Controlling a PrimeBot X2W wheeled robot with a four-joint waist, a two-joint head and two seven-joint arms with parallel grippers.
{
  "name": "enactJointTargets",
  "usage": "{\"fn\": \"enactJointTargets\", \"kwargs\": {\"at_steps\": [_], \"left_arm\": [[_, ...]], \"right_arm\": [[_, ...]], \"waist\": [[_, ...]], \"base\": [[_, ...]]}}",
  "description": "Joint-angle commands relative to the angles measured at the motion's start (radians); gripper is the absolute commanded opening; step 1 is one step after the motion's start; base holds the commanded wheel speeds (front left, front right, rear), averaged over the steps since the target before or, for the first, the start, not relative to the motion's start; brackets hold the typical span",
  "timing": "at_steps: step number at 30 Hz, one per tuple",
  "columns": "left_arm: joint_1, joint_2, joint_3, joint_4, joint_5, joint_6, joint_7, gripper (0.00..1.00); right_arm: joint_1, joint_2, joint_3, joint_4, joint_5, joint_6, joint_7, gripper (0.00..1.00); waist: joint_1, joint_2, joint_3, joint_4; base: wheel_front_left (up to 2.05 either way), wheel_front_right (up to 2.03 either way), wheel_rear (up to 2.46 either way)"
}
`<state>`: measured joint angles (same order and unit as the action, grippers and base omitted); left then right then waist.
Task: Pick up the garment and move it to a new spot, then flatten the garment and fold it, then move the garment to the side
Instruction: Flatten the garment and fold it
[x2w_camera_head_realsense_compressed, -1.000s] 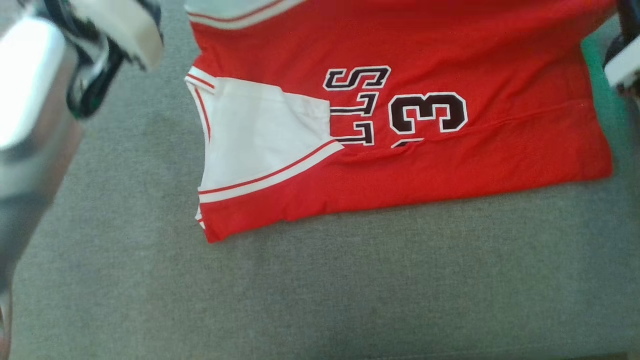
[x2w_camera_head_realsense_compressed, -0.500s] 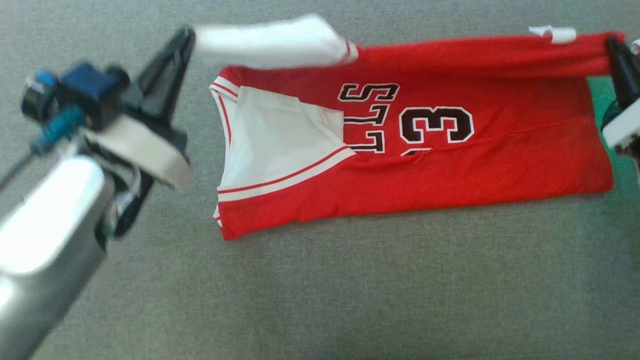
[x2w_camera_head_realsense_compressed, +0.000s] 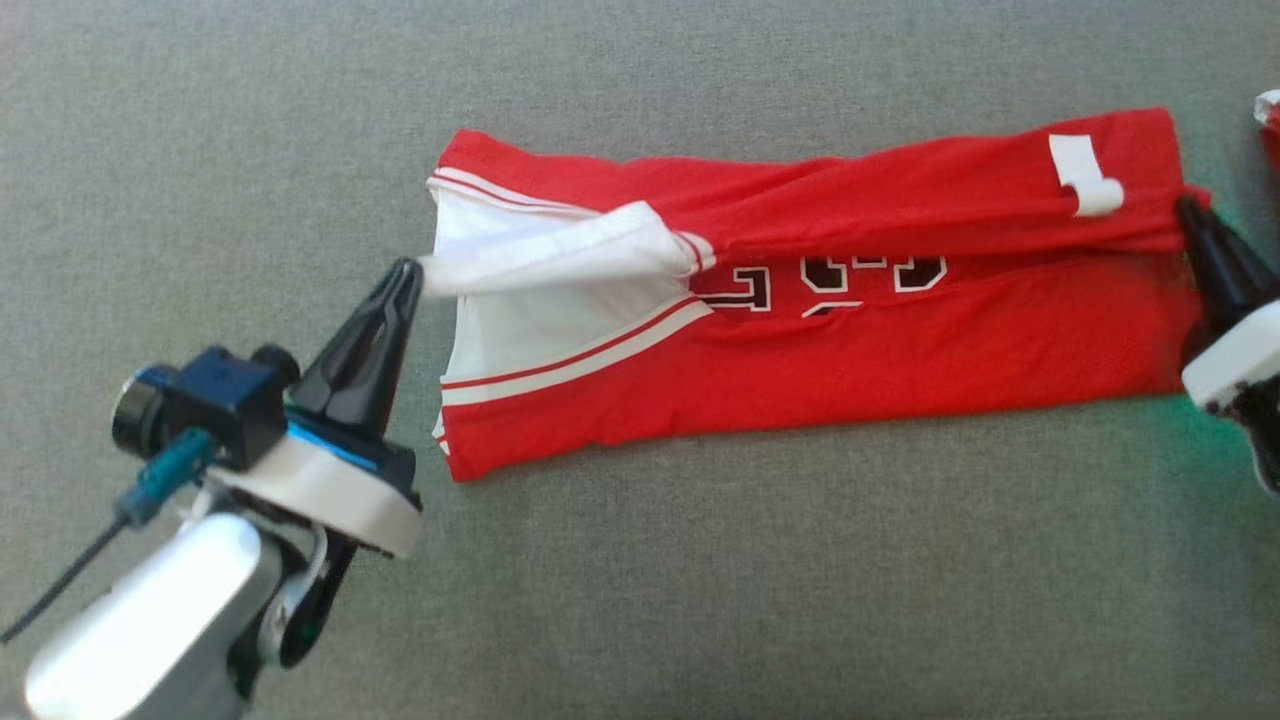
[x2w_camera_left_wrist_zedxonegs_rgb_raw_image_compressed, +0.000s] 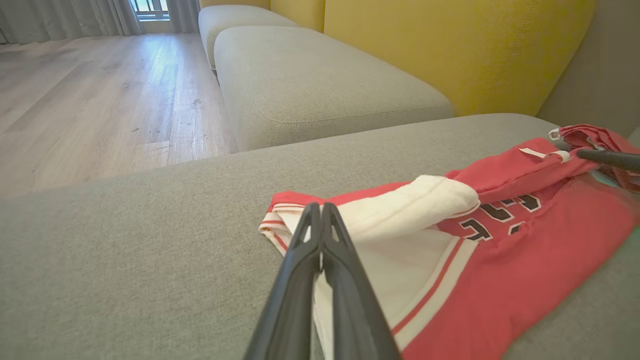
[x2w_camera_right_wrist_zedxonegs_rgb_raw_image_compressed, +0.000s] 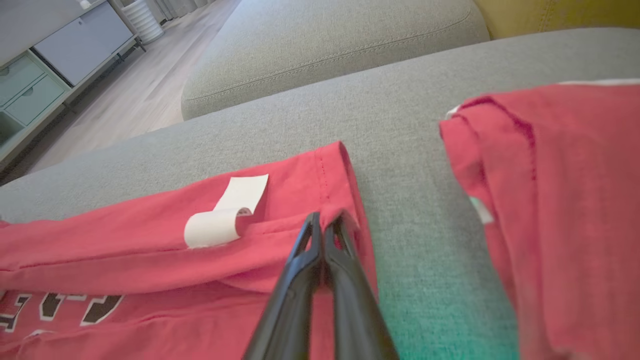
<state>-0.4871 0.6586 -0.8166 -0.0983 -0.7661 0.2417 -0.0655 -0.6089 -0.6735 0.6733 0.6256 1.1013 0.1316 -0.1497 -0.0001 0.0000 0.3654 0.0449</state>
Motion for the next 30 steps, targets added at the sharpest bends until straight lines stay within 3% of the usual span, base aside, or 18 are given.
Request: {"fn": "enactJointTargets", "kwargs": {"at_steps": [1, 8, 21, 26, 27, 28, 29, 30], "left_arm": [[-0.013, 0.05, 0.038, -0.035, -0.001, 0.011, -0.013, 0.0], [0.054, 0.05, 0.027, -0.064, -0.008, 0.045, -0.032, 0.0], [0.117, 0.029, 0.009, -0.02, -0.018, 0.054, -0.078, 0.0], [0.118, -0.011, -0.017, 0.016, -0.015, 0.043, -0.087, 0.0], [0.116, -0.022, -0.022, 0.03, -0.011, 0.041, -0.091, 0.0], [0.113, -0.034, -0.026, 0.046, -0.009, 0.04, -0.097, 0.0], [0.113, -0.046, -0.032, 0.063, -0.007, 0.038, -0.101, 0.13], [0.112, -0.058, -0.037, 0.079, -0.005, 0.037, -0.105, 0.35]], "right_arm": [[0.037, -0.041, -0.005, -0.023, 0.009, -0.001, -0.013, 0.0], [0.116, -0.053, -0.033, -0.064, -0.001, -0.001, -0.025, 0.0], [0.206, -0.034, -0.114, -0.102, -0.039, -0.001, -0.009, 0.0], [0.236, -0.017, -0.133, -0.118, -0.058, -0.001, 0.013, 0.0], [0.241, -0.013, -0.136, -0.12, -0.062, -0.001, 0.019, 0.09], [0.245, -0.01, -0.139, -0.123, -0.067, -0.001, 0.024, 0.27], [0.249, -0.006, -0.143, -0.125, -0.071, -0.001, 0.029, 0.56], [0.254, -0.004, -0.148, -0.124, -0.079, -0.001, 0.029, 1.0]], "waist": [[0.0001, 0.0, -0.003, 0.0], [0.0001, 0.0, -0.021, 0.0], [0.0001, 0.0, -0.039, -0.005], [0.0001, 0.0, -0.044, 0.0], [0.0001, 0.0, -0.046, 0.0], [0.0001, 0.0, -0.048, 0.0], [0.0001, 0.0, -0.052, -0.001], [0.0001, 0.0, -0.057, -0.002]], "base": [[0.0, 0.0, 0.0], [0.0, 0.0, 0.0], [0.0, 0.0, 0.0], [0.0, 0.0, 0.0], [0.0, 0.0, 0.0], [0.0, 0.0, 0.0], [0.0, 0.0, 0.0], [0.0, 0.0, 0.0]]}}
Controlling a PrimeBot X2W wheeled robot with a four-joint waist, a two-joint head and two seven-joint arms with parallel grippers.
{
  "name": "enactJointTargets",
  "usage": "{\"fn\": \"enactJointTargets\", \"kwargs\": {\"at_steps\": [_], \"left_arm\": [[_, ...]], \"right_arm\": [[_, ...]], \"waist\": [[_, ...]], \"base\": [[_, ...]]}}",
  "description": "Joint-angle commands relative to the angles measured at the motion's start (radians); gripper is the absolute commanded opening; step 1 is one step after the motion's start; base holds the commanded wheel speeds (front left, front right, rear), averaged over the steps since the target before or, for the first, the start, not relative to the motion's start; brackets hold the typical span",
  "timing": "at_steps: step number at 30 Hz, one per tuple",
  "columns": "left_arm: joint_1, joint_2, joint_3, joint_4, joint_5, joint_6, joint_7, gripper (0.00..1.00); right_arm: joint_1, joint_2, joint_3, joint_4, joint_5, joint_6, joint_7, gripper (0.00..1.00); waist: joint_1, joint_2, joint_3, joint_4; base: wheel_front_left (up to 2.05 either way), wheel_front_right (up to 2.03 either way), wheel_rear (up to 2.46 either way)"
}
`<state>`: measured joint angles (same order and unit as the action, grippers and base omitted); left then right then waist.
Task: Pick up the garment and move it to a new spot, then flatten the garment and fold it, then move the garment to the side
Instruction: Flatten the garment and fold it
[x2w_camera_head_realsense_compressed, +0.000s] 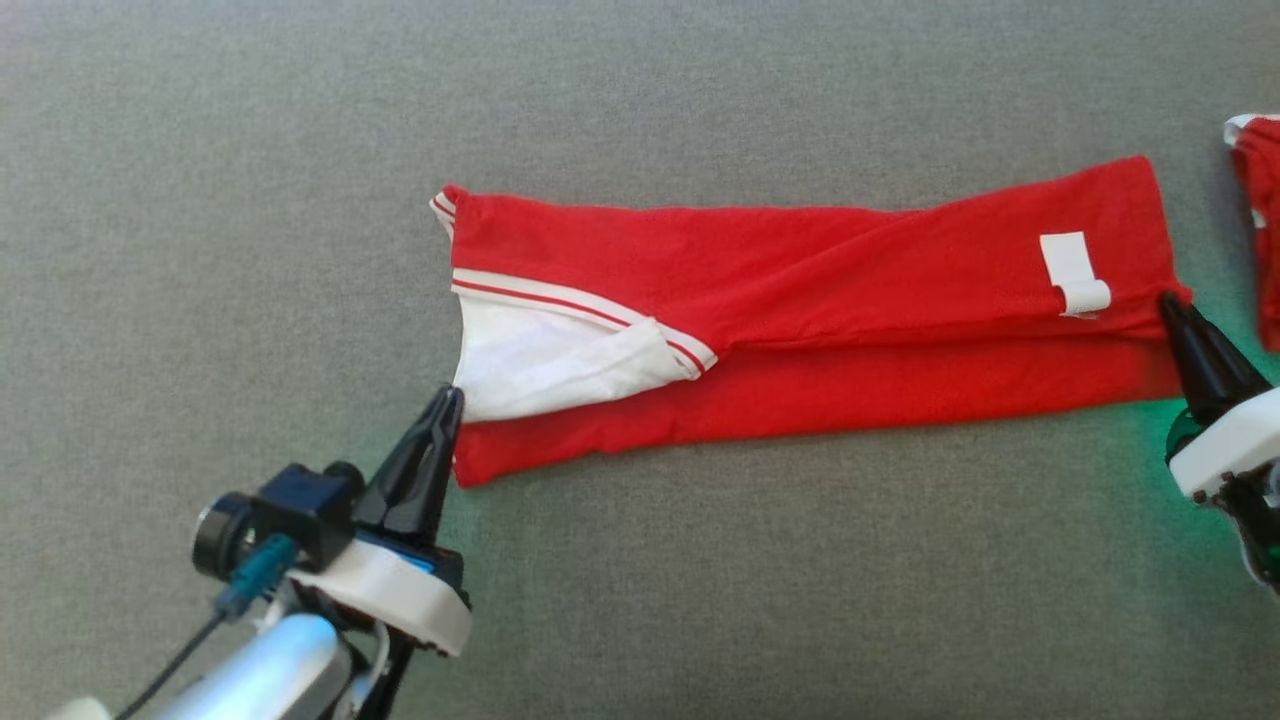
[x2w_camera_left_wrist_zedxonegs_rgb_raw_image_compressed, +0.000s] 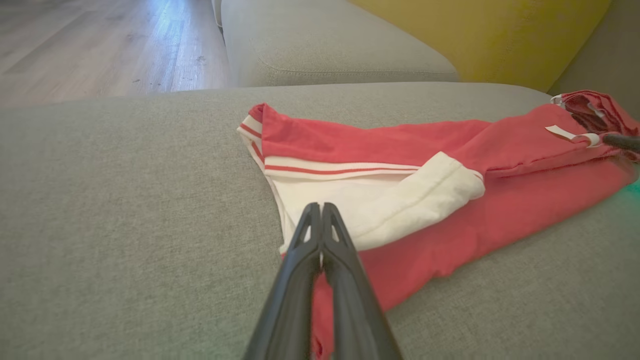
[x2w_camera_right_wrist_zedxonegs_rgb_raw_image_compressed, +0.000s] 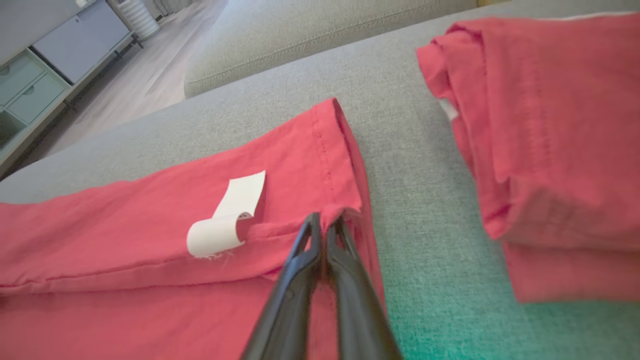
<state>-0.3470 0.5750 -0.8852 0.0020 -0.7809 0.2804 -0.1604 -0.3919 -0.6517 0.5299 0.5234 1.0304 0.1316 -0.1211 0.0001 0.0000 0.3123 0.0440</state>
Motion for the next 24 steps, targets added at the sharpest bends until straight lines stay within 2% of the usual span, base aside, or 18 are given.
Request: {"fn": "enactJointTargets", "kwargs": {"at_steps": [1, 2, 8, 14, 15, 20, 24], "left_arm": [[-0.028, 0.013, 0.028, -0.005, 0.01, 0.001, -0.015, 0.77], [-0.026, 0.001, 0.027, 0.008, 0.01, 0.004, -0.021, 1.0], [0.021, -0.057, 0.035, 0.061, 0.026, 0.043, -0.075, 1.0], [0.107, -0.139, 0.092, 0.081, 0.088, 0.101, -0.1, 1.0], [0.107, -0.139, 0.092, 0.081, 0.088, 0.101, -0.1, 1.0], [0.195, -0.221, 0.177, 0.043, 0.218, 0.145, -0.101, 1.0], [0.273, -0.286, 0.239, 0.006, 0.341, 0.151, -0.101, 1.0]], "right_arm": [[0.042, -0.022, -0.012, -0.02, -0.013, -0.001, -0.002, 1.0], [0.049, -0.017, -0.021, -0.02, -0.018, -0.001, -0.003, 1.0], [0.125, 0.02, -0.076, -0.022, -0.046, -0.001, -0.026, 1.0], [0.212, 0.095, -0.148, -0.004, -0.079, -0.001, -0.056, 1.0], [0.212, 0.095, -0.148, -0.004, -0.079, -0.001, -0.056, 1.0], [0.25, 0.165, -0.217, 0.033, -0.112, -0.001, -0.057, 1.0], [0.227, 0.221, -0.307, 0.092, -0.149, -0.001, -0.053, 1.0]], "waist": [[-0.0001, 0.0, -0.01, -0.003], [-0.0001, 0.0, -0.019, -0.005], [-0.0001, 0.0, -0.088, -0.017], [-0.0001, 0.0, -0.175, -0.02], [-0.0001, 0.0, -0.175, -0.02], [-0.0001, 0.0, -0.221, 0.006], [-0.0001, 0.0, -0.239, 0.056]], "base": [[0.0, 0.0, 0.0], [0.0, 0.0, 0.0], [0.0, 0.0, 0.0], [0.0, 0.0, 0.0], [0.0, 0.0, 0.0], [0.0, 0.0, 0.0], [0.0, 0.0, 0.0]]}}
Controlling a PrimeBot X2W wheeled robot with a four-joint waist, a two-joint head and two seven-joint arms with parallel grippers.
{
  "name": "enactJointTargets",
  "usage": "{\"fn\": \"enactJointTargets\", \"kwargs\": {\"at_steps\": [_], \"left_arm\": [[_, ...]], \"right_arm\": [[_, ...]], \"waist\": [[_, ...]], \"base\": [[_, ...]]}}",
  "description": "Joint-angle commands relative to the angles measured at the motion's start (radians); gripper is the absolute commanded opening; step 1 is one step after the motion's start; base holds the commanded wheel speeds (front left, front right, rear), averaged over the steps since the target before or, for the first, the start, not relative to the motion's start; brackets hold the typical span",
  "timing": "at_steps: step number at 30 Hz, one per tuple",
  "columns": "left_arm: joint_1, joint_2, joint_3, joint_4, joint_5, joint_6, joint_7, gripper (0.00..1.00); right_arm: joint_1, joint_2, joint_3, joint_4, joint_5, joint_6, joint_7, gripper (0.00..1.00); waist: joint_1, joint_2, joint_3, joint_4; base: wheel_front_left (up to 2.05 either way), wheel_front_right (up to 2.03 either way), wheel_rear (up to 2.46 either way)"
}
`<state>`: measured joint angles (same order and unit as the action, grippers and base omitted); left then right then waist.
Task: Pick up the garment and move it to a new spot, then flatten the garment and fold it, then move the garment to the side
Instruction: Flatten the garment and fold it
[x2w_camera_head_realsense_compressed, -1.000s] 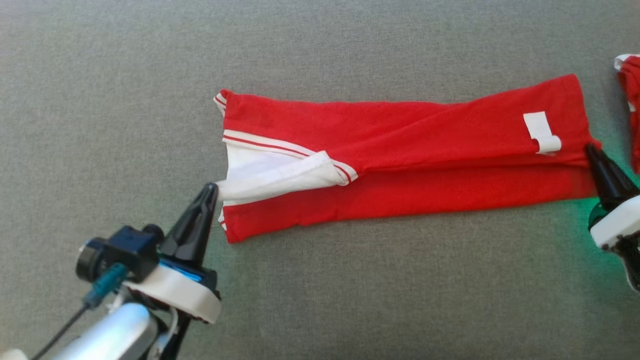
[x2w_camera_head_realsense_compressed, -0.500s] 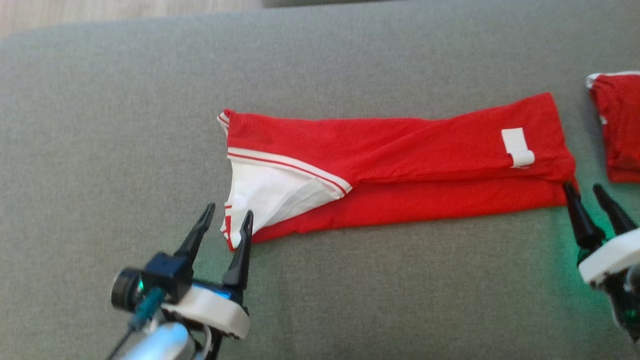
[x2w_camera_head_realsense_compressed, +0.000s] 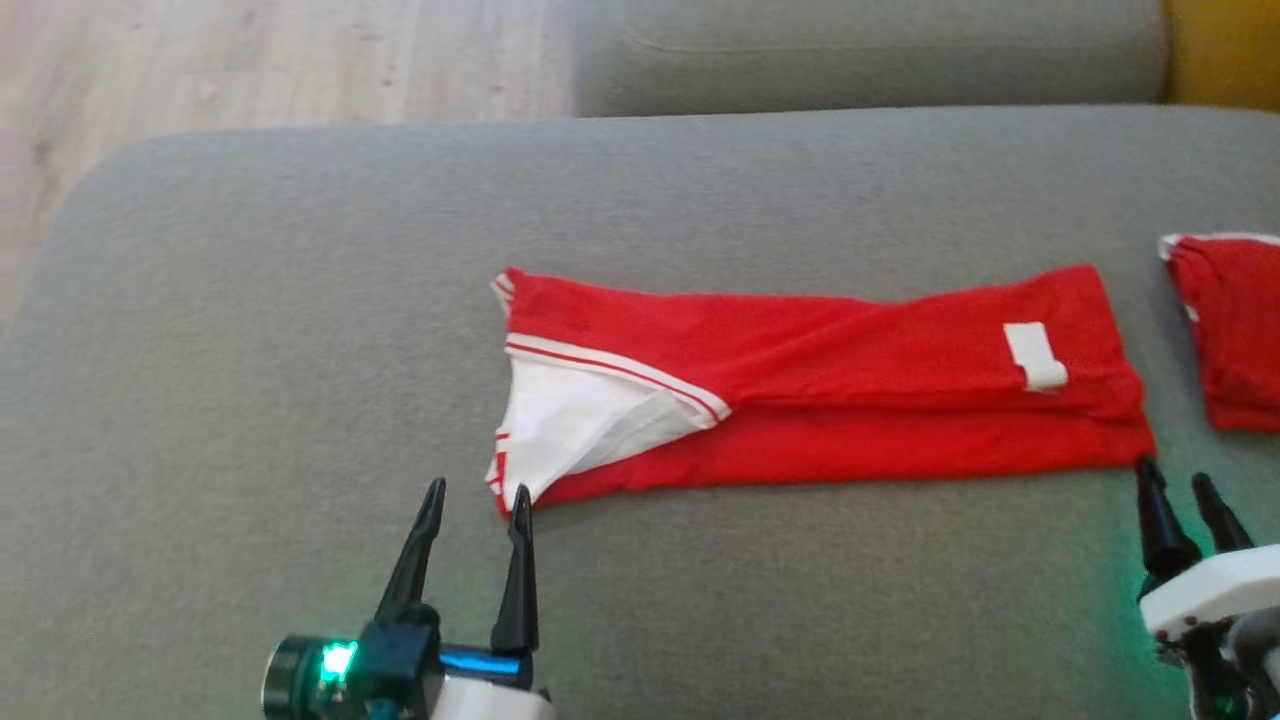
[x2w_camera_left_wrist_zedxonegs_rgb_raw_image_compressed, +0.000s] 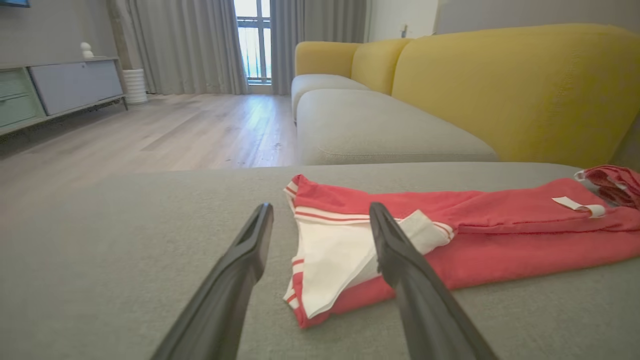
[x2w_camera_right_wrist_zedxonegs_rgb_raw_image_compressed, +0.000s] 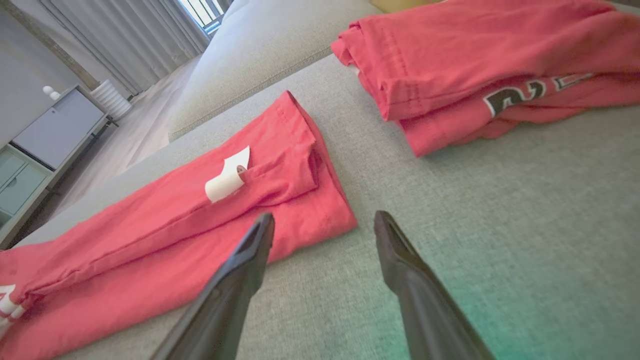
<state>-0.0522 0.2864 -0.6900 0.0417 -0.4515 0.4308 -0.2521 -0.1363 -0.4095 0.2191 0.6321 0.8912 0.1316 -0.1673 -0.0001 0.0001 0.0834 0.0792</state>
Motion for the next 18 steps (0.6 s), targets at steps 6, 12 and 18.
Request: {"fn": "enactJointTargets", "kwargs": {"at_steps": [6, 12, 18], "left_arm": [[0.037, -0.054, 0.076, -0.054, 0.107, -0.031, -0.01, 1.0], [0.059, -0.093, 0.097, -0.055, 0.18, -0.063, -0.01, 1.0], [0.061, -0.129, 0.128, -0.048, 0.221, -0.093, -0.01, 1.0]], "right_arm": [[-0.119, 0.012, -0.109, 0.096, -0.076, -0.001, -0.012, 1.0], [-0.207, 0.023, -0.174, 0.219, -0.136, -0.001, 0.033, 1.0], [-0.238, 0.035, -0.21, 0.331, -0.174, -0.001, 0.078, 1.0]], "waist": [[0.0001, -0.0001, 0.0, 0.084], [0.0001, -0.0001, 0.03, 0.121], [0.0001, -0.0001, 0.049, 0.14]], "base": [[0.0, 0.0, 0.0], [0.0, 0.0, 0.0], [0.0, 0.0, 0.0]]}}
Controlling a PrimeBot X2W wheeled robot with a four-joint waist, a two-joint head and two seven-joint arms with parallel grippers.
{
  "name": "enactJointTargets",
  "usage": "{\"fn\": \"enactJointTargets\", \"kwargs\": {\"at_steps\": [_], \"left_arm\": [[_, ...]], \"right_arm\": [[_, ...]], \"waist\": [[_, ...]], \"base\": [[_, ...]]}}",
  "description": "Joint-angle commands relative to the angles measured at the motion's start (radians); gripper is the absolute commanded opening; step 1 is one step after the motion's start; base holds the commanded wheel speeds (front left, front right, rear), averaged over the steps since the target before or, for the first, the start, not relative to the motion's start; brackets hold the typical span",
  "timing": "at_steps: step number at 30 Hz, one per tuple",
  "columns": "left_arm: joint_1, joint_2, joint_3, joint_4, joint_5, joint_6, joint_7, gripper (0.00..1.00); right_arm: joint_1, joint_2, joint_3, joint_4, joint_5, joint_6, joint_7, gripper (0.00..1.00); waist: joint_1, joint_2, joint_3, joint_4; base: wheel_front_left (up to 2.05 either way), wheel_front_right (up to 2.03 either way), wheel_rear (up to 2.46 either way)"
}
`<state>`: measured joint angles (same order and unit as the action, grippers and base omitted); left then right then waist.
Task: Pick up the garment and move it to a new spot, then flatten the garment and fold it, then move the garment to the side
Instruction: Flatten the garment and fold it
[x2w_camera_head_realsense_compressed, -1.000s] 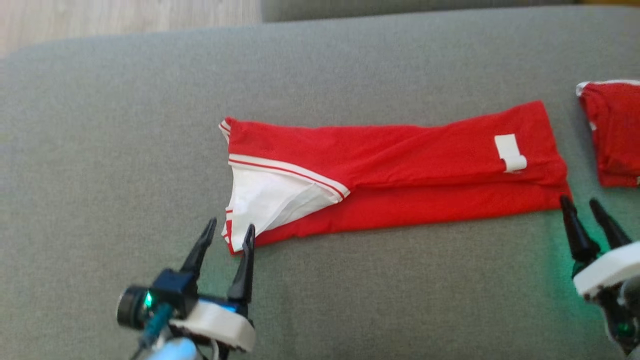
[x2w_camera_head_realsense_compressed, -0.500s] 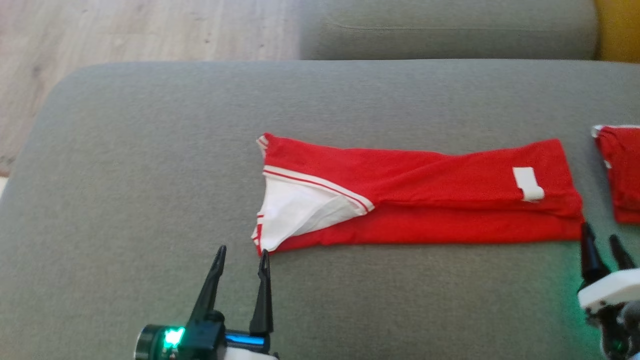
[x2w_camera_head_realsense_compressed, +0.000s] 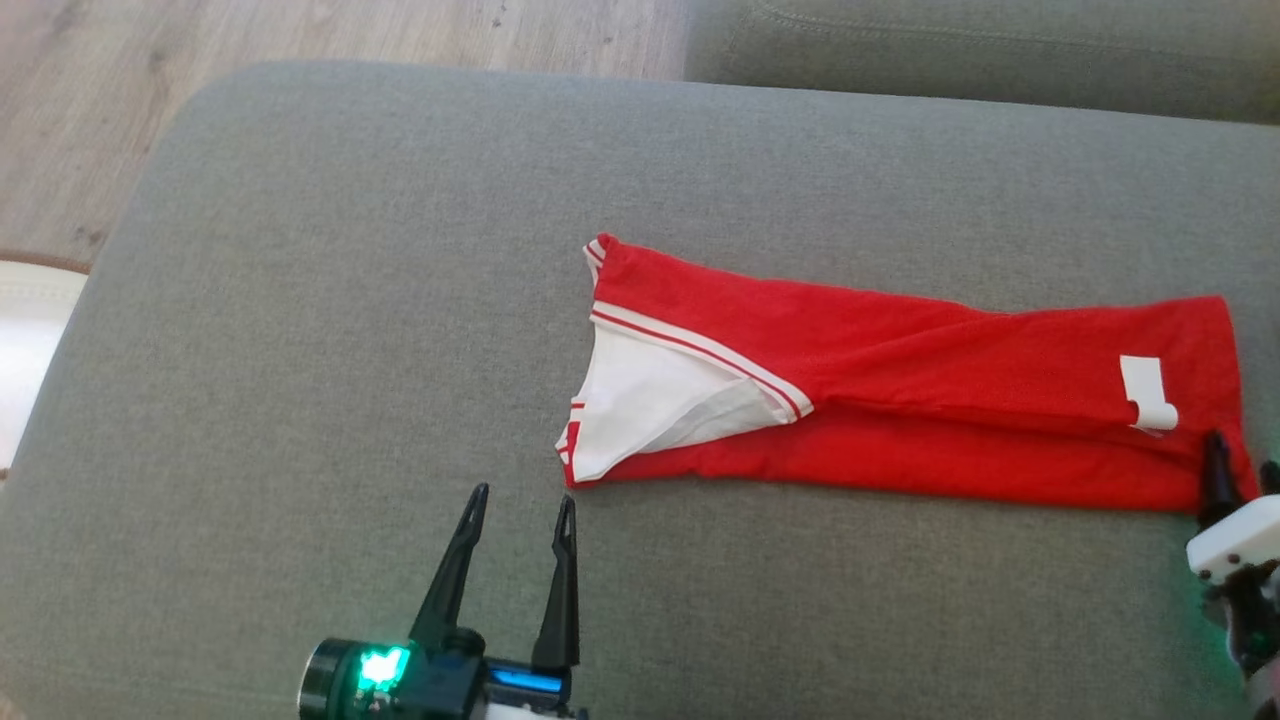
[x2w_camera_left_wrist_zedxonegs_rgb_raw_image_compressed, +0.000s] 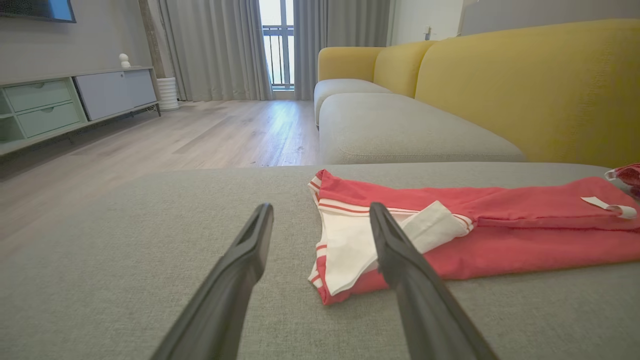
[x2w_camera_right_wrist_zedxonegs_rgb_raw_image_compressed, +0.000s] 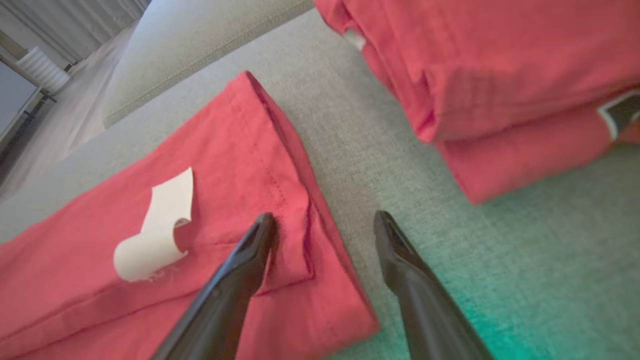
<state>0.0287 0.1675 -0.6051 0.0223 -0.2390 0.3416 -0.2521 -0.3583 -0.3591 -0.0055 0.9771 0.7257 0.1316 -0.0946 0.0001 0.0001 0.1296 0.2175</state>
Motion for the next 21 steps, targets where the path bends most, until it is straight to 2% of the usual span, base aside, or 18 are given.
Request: {"fn": "enactJointTargets", "kwargs": {"at_steps": [1, 2, 4, 5, 10, 21], "left_arm": [[-0.019, -0.014, 0.05, -0.027, 0.013, -0.009, -0.01, 1.0], [-0.017, -0.018, 0.056, -0.026, 0.017, -0.013, -0.01, 1.0], [-0.014, -0.026, 0.068, -0.023, 0.026, -0.022, -0.01, 1.0], [-0.011, -0.03, 0.073, -0.021, 0.029, -0.026, -0.01, 1.0], [-0.002, -0.046, 0.097, -0.009, 0.045, -0.047, -0.01, 1.0], [0.01, -0.064, 0.136, 0.002, 0.072, -0.083, -0.01, 1.0]], "right_arm": [[-0.016, -0.011, 0.013, -0.004, -0.01, -0.001, 0.015, 1.0], [-0.014, -0.005, 0.014, 0.0, -0.01, -0.001, 0.022, 0.76], [-0.007, 0.006, 0.018, -0.002, -0.005, -0.001, 0.038, 0.18], [-0.002, 0.01, 0.02, -0.008, 0.0, -0.001, 0.044, 0.0], [0.022, 0.006, 0.031, -0.056, 0.004, -0.001, 0.025, 0.0], [0.03, -0.08, 0.018, -0.175, -0.032, -0.001, -0.009, 0.0]], "waist": [[-0.0001, -0.0001, 0.005, 0.002], [-0.0001, -0.0001, 0.006, 0.002], [-0.0001, -0.0001, 0.007, 0.0], [-0.0001, -0.0001, 0.006, -0.002], [-0.0001, -0.0001, -0.001, -0.018], [-0.0001, -0.0001, -0.013, -0.055]], "base": [[0.0, 0.0, 0.0], [0.0, 0.0, 0.0], [0.0, 0.0, 0.0], [0.0, 0.0, 0.0], [0.0, 0.0, 0.0], [0.0, 0.0, 0.0]]}}
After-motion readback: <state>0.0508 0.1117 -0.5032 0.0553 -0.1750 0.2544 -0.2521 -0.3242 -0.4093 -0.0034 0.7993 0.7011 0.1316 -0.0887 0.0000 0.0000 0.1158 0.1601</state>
